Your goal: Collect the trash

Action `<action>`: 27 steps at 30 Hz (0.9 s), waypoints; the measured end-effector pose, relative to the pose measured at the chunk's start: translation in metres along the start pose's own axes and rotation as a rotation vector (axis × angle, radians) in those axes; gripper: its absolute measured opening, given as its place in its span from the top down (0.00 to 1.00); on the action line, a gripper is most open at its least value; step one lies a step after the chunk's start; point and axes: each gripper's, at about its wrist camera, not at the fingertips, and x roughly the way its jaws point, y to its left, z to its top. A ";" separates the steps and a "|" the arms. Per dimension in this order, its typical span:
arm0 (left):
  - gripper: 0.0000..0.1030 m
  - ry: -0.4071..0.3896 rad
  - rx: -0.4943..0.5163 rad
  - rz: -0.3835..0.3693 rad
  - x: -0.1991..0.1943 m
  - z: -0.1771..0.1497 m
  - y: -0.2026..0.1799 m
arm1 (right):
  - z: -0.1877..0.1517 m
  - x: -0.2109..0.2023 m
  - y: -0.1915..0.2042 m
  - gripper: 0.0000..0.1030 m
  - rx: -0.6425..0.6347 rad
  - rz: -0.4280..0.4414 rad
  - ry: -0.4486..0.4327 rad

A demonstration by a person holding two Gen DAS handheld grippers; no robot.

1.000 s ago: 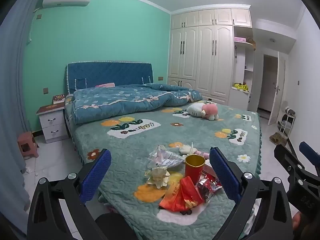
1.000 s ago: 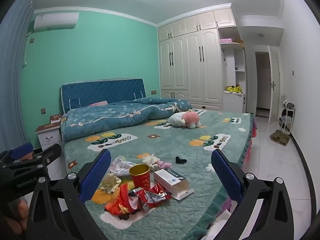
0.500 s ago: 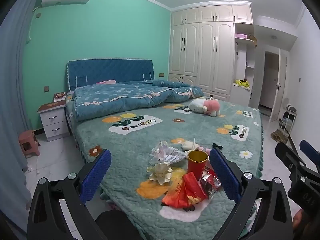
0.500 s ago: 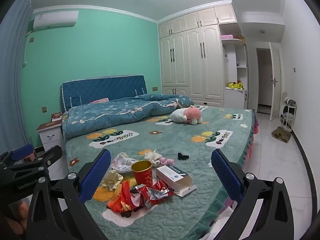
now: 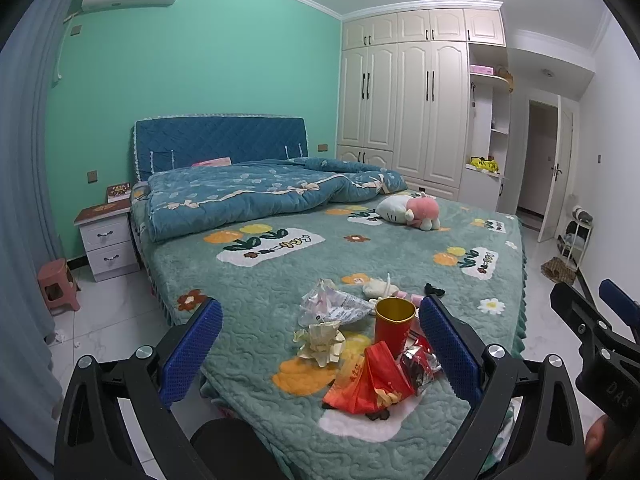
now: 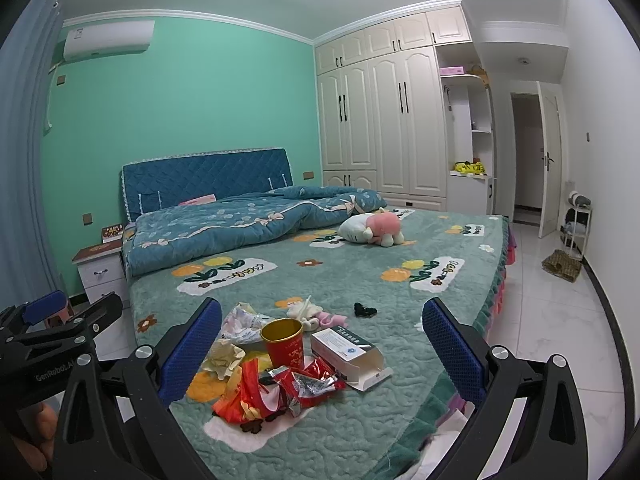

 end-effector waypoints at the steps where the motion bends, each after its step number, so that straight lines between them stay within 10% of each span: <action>1: 0.06 0.000 0.000 0.001 0.000 0.000 0.000 | -0.001 0.000 0.000 0.05 0.001 0.000 0.000; 27: 0.06 0.011 0.004 -0.001 0.001 -0.008 -0.003 | -0.001 0.000 -0.001 0.05 0.003 0.002 0.006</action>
